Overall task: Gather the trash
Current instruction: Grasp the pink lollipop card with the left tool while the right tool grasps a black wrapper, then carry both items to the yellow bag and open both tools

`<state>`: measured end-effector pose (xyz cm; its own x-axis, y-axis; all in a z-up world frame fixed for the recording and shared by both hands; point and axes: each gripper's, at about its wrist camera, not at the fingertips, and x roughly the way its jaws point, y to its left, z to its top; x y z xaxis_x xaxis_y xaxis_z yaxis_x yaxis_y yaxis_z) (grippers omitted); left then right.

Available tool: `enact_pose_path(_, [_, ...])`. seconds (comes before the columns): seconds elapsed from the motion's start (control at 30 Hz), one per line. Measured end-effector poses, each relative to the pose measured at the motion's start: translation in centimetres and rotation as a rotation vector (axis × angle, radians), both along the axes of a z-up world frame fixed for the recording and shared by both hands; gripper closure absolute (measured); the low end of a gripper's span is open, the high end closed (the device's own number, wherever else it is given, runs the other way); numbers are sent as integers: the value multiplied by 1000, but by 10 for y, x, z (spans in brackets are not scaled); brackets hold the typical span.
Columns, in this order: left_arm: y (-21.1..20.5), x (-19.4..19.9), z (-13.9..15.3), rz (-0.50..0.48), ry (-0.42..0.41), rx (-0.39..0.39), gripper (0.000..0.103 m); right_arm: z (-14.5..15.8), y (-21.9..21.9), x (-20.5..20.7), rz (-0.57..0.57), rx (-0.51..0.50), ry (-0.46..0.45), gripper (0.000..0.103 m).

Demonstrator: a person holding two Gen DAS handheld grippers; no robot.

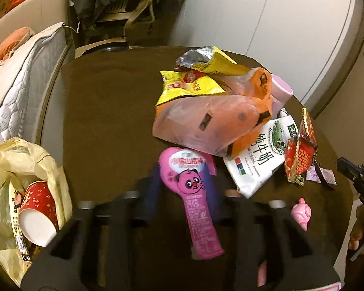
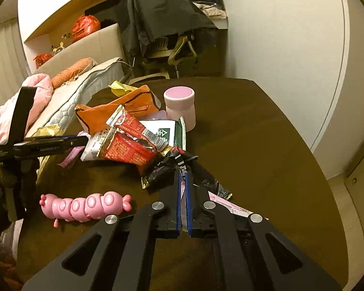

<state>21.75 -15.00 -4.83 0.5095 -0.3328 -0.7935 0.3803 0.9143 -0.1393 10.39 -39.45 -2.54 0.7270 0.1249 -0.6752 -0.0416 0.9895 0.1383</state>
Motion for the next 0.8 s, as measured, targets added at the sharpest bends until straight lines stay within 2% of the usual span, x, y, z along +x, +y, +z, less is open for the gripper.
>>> enact_pose_path(0.07, [1, -5, 4, -6, -14, -9, 86, -2, -1, 4, 4, -12, 9, 92])
enact_pose_path(0.13, [2, -14, 8, -14, -18, -18, 87, -4, -5, 8, 41, 31, 4, 54])
enact_pose_path(0.17, [4, -17, 9, -16, -19, -21, 87, -5, -6, 12, 63, 52, -2, 51])
enact_pose_path(0.27, [6, -28, 13, -31, -24, -28, 87, -11, -1, 30, 87, 15, 13, 51])
enact_pose_path(0.47, [14, -37, 15, -36, -13, -53, 88, -20, 8, 60, 144, 38, 20, 51])
enact_pose_path(0.5, [15, -40, 16, -32, -15, -55, 88, -20, 8, 61, 155, 47, 34, 56])
enact_pose_path(0.53, [18, -41, 18, -26, -15, -59, 88, -18, 10, 61, 175, 49, 52, 73])
enact_pose_path(0.63, [27, -47, 25, -10, -26, -77, 88, -15, 16, 53, 171, -29, 61, 90])
enact_pose_path(0.8, [37, -56, 36, 8, -54, -95, 88, 1, 14, 30, 152, -25, 33, 95])
